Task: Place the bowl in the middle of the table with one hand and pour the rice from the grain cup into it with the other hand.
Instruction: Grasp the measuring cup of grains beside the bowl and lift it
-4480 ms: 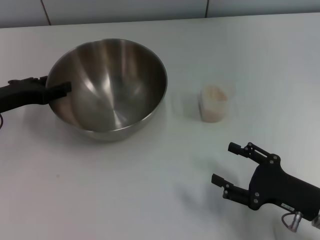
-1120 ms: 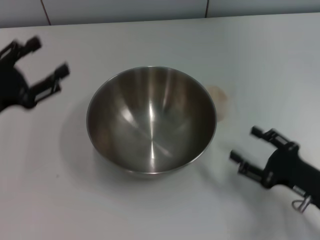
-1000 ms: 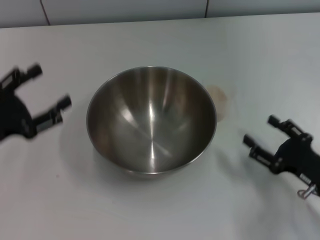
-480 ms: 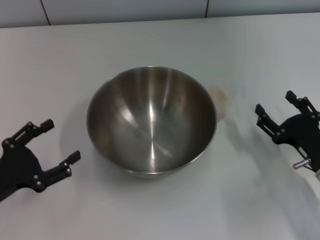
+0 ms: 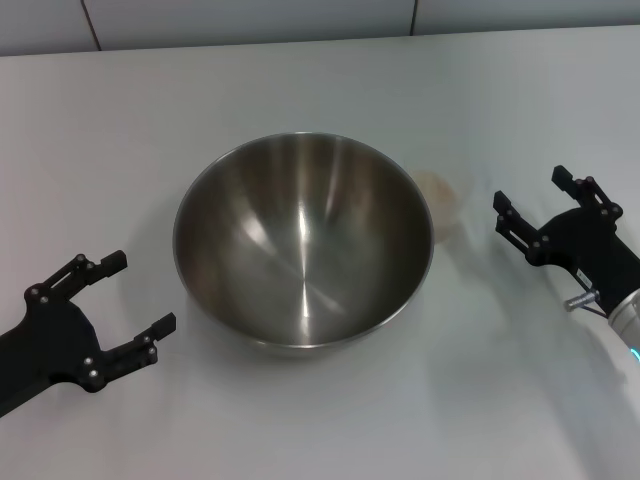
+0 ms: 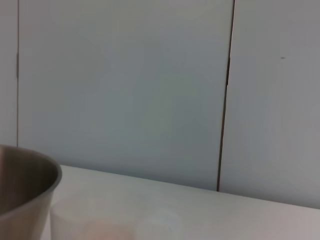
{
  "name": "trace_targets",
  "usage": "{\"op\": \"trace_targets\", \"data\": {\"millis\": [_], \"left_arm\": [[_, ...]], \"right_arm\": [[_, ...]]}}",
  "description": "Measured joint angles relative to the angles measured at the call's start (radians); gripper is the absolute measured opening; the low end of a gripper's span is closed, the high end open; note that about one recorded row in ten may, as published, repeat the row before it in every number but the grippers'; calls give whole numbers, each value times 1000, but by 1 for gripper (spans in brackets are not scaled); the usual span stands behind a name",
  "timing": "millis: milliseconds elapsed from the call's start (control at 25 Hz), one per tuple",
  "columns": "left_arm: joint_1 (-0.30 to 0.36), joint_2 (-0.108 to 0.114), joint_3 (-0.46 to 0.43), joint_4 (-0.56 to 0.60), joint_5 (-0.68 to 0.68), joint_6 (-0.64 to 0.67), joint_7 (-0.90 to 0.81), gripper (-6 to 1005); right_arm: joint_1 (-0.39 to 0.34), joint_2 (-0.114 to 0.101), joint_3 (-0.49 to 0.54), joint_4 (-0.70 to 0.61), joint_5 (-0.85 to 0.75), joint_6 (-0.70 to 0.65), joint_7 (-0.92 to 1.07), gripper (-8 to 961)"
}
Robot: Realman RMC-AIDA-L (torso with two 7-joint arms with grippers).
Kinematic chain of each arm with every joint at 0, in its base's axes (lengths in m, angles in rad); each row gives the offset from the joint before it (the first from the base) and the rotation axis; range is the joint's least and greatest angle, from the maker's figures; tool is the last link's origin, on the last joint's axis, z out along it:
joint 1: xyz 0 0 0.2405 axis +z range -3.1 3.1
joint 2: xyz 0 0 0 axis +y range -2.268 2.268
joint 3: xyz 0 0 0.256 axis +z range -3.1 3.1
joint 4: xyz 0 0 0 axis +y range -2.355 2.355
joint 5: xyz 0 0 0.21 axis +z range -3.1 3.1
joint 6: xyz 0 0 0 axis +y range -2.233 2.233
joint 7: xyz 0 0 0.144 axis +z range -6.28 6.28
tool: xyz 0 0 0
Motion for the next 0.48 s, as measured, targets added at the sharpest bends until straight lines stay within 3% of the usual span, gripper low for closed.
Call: {"op": "trace_targets", "data": {"millis": [480], "left_arm": [[-2, -4, 9, -1, 0, -12, -3, 871]], "right_arm": [[39, -1, 5, 13, -2, 60, 1, 802]]}}
